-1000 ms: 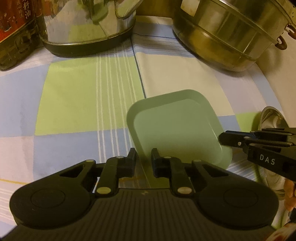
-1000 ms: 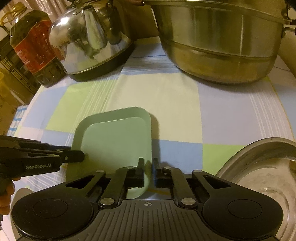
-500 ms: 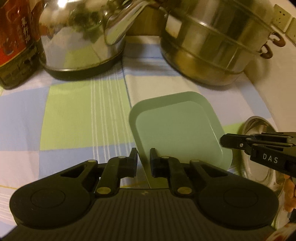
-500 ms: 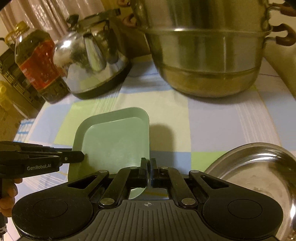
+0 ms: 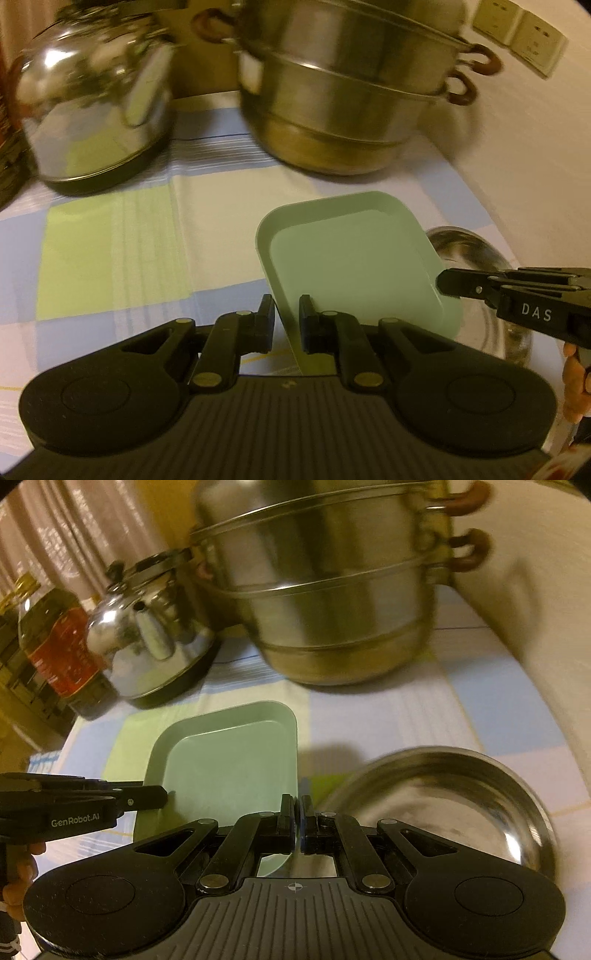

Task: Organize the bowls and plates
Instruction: 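Lower the green plate into the steel basin and open the left gripper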

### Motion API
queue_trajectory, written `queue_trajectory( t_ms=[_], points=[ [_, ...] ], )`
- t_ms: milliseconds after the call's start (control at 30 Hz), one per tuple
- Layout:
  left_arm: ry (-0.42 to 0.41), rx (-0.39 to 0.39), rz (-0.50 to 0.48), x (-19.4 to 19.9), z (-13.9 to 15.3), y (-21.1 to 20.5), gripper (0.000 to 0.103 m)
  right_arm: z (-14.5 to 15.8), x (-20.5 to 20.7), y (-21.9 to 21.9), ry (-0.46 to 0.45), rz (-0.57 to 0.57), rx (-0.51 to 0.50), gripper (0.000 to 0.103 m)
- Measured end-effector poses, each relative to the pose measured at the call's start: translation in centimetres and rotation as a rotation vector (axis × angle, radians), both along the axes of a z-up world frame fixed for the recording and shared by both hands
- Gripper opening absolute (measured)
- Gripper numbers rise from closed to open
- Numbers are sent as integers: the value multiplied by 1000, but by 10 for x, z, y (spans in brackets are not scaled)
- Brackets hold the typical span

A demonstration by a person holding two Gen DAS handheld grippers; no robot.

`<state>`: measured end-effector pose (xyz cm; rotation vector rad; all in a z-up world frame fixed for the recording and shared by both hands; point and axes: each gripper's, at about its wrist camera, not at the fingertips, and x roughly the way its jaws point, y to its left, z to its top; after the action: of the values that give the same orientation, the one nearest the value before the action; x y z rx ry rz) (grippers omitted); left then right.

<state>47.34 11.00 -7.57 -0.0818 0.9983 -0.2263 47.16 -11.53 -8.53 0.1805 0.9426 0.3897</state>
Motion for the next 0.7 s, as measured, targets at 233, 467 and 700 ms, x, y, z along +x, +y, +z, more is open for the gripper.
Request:
queue_trajectory(
  t_ms=[233,467,700],
  points=[
    [2,-14,-82,-3,0,-46,12,3,-20,-44,11,-94,-3,3],
    [13,-17,-156,-5,-5,-87,12,-1,-37,-81,27,-174,-17,3],
    [42,-20,-212,-5,-19,-114,12,-10,-46,-109,51,-234,-37,3]
  ],
)
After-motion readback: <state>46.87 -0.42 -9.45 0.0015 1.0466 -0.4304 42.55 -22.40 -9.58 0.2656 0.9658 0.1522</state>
